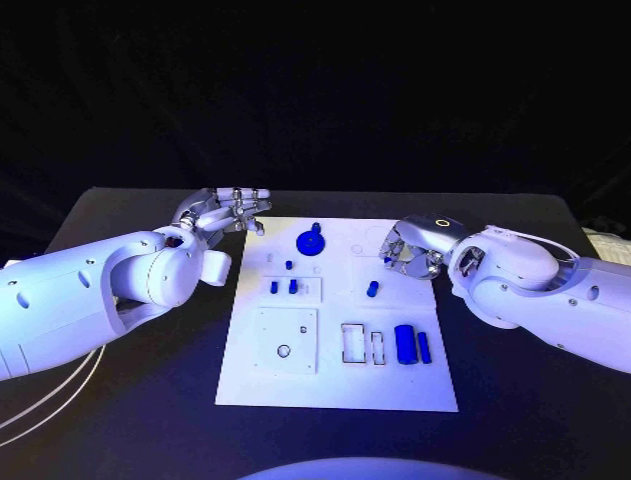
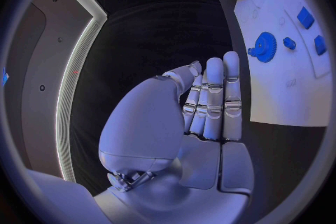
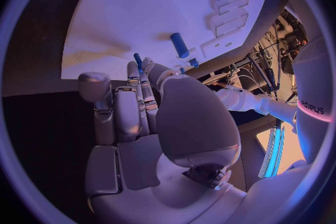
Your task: Assemble the parts on the task board
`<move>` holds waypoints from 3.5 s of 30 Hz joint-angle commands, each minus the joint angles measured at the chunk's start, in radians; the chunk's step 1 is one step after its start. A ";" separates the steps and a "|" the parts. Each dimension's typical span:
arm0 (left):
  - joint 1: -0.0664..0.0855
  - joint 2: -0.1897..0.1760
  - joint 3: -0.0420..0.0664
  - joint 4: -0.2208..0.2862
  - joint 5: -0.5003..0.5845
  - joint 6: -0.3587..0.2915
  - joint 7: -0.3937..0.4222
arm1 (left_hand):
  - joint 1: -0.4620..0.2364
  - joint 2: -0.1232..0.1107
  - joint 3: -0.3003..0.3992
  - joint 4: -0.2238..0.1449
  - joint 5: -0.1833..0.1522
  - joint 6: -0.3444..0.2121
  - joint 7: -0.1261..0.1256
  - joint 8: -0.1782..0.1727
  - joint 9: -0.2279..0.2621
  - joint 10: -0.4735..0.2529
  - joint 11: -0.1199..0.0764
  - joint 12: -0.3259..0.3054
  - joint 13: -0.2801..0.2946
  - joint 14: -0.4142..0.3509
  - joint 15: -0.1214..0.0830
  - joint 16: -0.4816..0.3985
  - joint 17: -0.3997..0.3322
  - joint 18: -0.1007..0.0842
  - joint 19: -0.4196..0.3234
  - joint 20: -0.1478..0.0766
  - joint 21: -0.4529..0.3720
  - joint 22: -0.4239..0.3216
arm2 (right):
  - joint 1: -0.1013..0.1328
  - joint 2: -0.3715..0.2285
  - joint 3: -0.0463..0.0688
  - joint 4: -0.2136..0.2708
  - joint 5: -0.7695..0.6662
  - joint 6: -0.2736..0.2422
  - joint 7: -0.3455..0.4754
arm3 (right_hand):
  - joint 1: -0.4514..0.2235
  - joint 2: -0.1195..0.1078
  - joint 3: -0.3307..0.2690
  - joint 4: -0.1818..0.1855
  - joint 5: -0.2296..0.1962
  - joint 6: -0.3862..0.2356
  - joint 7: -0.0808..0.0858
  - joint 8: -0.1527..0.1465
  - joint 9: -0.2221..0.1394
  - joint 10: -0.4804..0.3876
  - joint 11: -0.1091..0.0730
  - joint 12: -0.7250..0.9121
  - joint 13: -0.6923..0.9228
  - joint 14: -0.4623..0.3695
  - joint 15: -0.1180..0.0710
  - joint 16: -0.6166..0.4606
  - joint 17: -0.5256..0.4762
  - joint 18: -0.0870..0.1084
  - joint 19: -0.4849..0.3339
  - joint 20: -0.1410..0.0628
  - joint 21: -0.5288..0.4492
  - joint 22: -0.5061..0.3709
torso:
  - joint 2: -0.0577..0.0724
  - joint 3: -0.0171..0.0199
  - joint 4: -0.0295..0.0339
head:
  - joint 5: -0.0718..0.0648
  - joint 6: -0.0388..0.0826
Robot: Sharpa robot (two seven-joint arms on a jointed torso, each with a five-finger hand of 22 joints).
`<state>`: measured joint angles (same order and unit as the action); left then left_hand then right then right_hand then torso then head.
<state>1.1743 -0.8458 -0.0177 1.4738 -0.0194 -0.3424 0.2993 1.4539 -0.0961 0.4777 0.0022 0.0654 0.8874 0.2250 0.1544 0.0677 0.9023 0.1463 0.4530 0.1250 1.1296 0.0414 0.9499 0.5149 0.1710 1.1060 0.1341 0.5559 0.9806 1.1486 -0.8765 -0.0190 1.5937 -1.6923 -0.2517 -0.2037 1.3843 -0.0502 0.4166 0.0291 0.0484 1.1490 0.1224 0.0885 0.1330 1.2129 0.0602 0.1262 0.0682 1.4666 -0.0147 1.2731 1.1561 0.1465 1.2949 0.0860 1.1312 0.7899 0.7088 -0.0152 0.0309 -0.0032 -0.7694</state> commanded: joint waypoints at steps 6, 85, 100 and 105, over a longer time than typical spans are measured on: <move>0.000 0.003 0.001 0.000 -0.005 0.001 0.017 | 0.000 0.005 -0.004 -0.002 0.003 -0.012 0.004 0.011 0.002 -0.011 0.001 0.014 -0.001 0.006 0.009 0.011 -0.001 0.010 0.002 0.008 0.006 0.003 | 0.019 -0.036 0.004 0.058 -0.004 -0.016 0.000 | 0.003 0.001 0.005 0.000 0.002 0.005 -0.002 0.002 0.002 0.005 -0.001 -0.008 -0.001 0.041 -0.007 0.000 -0.002 -0.010 0.007 -0.001 0.005 0.000 | -0.001 -0.0013 -0.0024 | 0.003 0.002; -0.009 0.036 0.001 0.015 -0.003 0.027 -0.004 | -0.002 0.006 -0.005 -0.004 0.003 -0.017 0.005 0.017 0.002 -0.017 0.002 0.020 -0.001 0.004 0.009 0.014 -0.002 0.011 0.000 0.009 0.007 0.003 | -0.143 0.191 0.000 0.059 0.075 0.033 0.118 | 0.031 0.010 0.028 -0.029 0.022 -0.006 0.011 -0.009 0.002 -0.001 0.007 -0.029 -0.002 0.040 -0.003 0.010 0.006 -0.011 0.006 0.000 0.013 0.009 | 0.000 -0.0059 0.0024 | 0.141 -0.042; -0.009 0.035 0.001 0.013 -0.003 0.036 -0.017 | -0.005 0.006 -0.006 -0.004 0.003 -0.019 0.005 0.021 0.003 -0.020 0.002 0.024 -0.001 0.002 0.010 0.015 -0.003 0.011 -0.001 0.010 0.007 0.003 | -0.145 0.203 -0.003 0.058 0.005 0.039 0.053 | 0.031 0.004 0.026 -0.035 0.024 -0.005 0.012 -0.009 0.003 0.001 0.008 -0.030 -0.001 0.040 -0.002 0.011 0.006 -0.011 0.006 0.001 0.015 0.010 | 0.001 -0.0056 0.0020 | 0.144 -0.043; -0.009 0.035 0.001 0.013 -0.003 0.036 -0.018 | -0.006 0.005 -0.007 -0.004 0.003 -0.021 0.005 0.022 0.003 -0.021 0.003 0.026 -0.001 0.001 0.010 0.015 -0.003 0.011 -0.002 0.011 0.006 0.003 | -0.145 0.207 -0.004 0.060 -0.007 0.062 0.041 | 0.027 -0.001 0.024 -0.037 0.026 -0.005 0.012 -0.009 0.003 0.001 0.008 -0.032 -0.001 0.040 -0.002 0.011 0.005 -0.011 0.005 0.001 0.015 0.010 | 0.001 -0.0061 0.0032 | 0.144 -0.046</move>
<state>1.1655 -0.8118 -0.0177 1.4859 -0.0195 -0.3270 0.2816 1.4539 -0.0961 0.4749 -0.0005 0.0654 0.8734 0.2247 0.1699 0.0693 0.8881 0.1461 0.4760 0.1256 1.1333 0.0450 0.9603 0.5135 0.1711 1.1023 0.1378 0.5558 0.9820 1.0075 -0.6706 -0.0187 1.6558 -1.6609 -0.2358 -0.1270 1.4112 -0.0429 0.4431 -0.0028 0.0695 1.1396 0.1358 0.0765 0.1343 1.2088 0.0643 0.1002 0.0656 1.4666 -0.0145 1.2808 1.1608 0.1466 1.2947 0.0860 1.1429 0.7993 0.7091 -0.0214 0.0334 0.1404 -0.8138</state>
